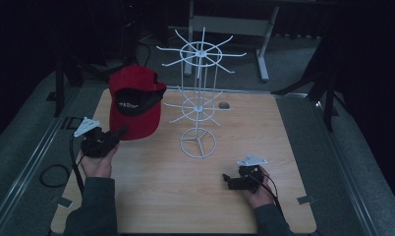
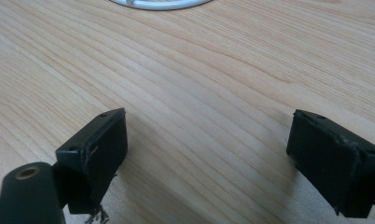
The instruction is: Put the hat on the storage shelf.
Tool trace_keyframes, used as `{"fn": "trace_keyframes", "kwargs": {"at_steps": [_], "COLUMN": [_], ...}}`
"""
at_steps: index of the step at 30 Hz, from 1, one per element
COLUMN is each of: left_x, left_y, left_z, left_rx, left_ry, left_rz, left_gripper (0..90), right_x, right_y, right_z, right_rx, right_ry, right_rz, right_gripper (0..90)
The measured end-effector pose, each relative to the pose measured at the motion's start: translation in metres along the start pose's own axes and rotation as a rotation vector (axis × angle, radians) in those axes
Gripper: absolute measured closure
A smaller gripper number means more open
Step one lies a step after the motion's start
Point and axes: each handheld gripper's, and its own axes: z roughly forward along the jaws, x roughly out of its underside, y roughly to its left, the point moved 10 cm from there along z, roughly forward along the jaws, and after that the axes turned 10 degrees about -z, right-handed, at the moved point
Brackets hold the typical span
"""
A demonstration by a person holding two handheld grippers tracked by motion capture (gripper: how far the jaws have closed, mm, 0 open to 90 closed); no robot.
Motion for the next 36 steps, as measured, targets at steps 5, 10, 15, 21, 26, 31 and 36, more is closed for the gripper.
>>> {"fn": "trace_keyframes", "kwargs": {"at_steps": [5,10,15,21,26,31,36], "left_x": [-0.008,-0.014,-0.019,-0.026,-0.030,-0.035,-0.040], "left_y": [-0.004,-0.006,-0.009,-0.013,-0.017,-0.019,-0.021], "left_z": [-0.003,-0.006,-0.008,-0.011,-0.013,-0.015,-0.018], "left_rx": [0.003,0.009,0.013,0.026,0.040,0.043,0.050], "left_ry": [-0.019,-0.036,-0.052,-0.067,-0.080,-0.092,-0.108], "left_rz": [0.001,-0.004,-0.012,-0.010,-0.009,-0.011,-0.016], "left_gripper": [85.8,85.8,85.8,85.7,85.8,85.8,85.7], "right_x": [0.000,0.000,0.000,0.000,0.000,0.000,0.000], "right_y": [0.000,0.000,0.000,0.000,0.000,0.000,0.000], "right_z": [0.000,0.000,0.000,0.000,0.000,0.000,0.000], "right_rx": [0.000,0.000,0.000,0.000,0.000,-0.001,-0.001], "right_ry": [-0.001,0.000,0.000,0.000,0.001,0.003,0.003], "right_rz": [-0.001,0.000,0.000,0.001,0.001,0.000,0.001], "right_gripper": [12.2,12.1,12.1,12.2,12.2,12.1,12.2]}}
